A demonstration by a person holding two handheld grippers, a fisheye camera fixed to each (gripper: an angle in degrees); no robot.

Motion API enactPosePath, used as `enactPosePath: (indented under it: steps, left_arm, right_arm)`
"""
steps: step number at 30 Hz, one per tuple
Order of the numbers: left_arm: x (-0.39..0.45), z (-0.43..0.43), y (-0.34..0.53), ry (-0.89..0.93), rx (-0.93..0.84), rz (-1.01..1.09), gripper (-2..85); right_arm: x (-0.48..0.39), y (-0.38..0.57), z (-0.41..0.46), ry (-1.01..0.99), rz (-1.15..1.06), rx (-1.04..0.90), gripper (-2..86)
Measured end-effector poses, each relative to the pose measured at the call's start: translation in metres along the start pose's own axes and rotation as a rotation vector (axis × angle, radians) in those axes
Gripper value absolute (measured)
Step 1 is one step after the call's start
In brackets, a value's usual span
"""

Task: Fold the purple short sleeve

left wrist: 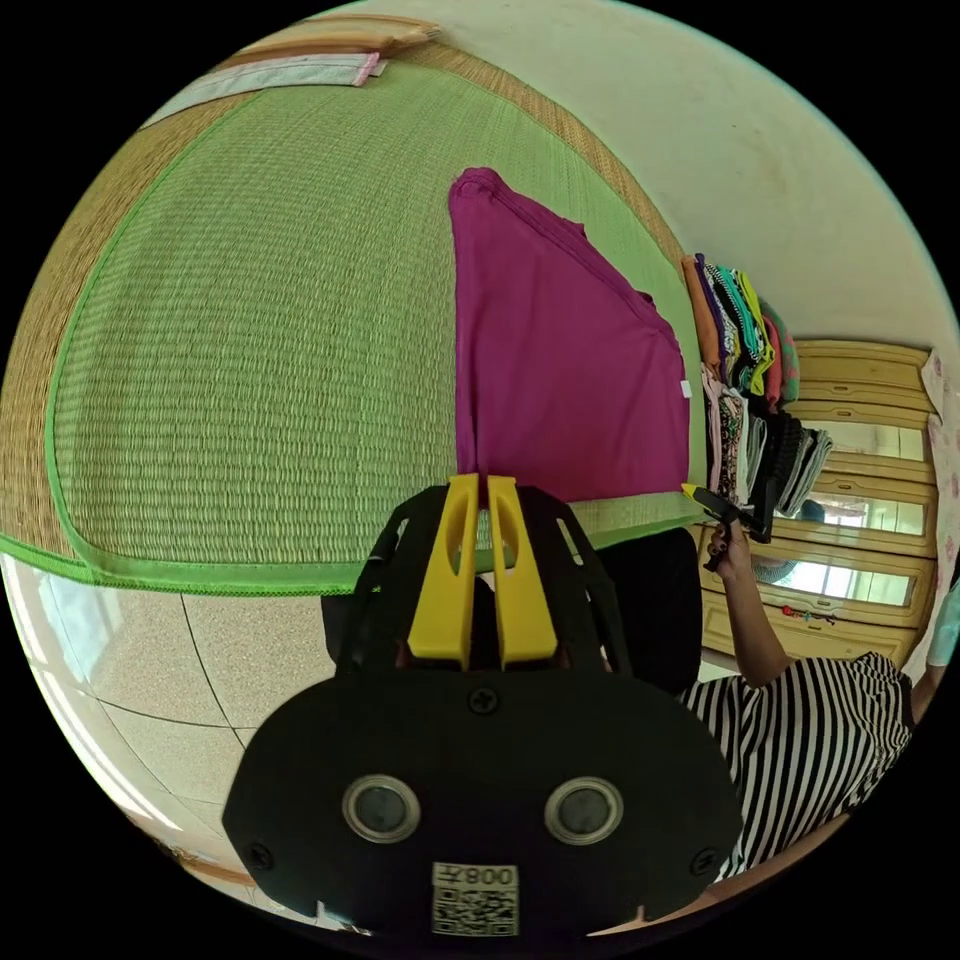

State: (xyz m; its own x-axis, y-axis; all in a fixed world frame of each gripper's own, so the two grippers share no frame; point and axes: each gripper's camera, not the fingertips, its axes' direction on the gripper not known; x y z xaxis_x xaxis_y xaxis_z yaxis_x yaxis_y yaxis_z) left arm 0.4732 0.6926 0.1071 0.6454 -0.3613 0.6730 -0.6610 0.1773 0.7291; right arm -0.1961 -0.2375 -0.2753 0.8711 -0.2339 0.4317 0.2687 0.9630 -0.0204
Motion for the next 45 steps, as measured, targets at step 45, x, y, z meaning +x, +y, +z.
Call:
enactPosePath:
  steps: [45]
  left_arm:
    - [0.694, 0.103, 0.156, -0.341, -0.172, 1.041, 1.4]
  right_arm:
    - [0.144, 0.072, -0.043, -0.445, 0.051, 0.101, 5.6]
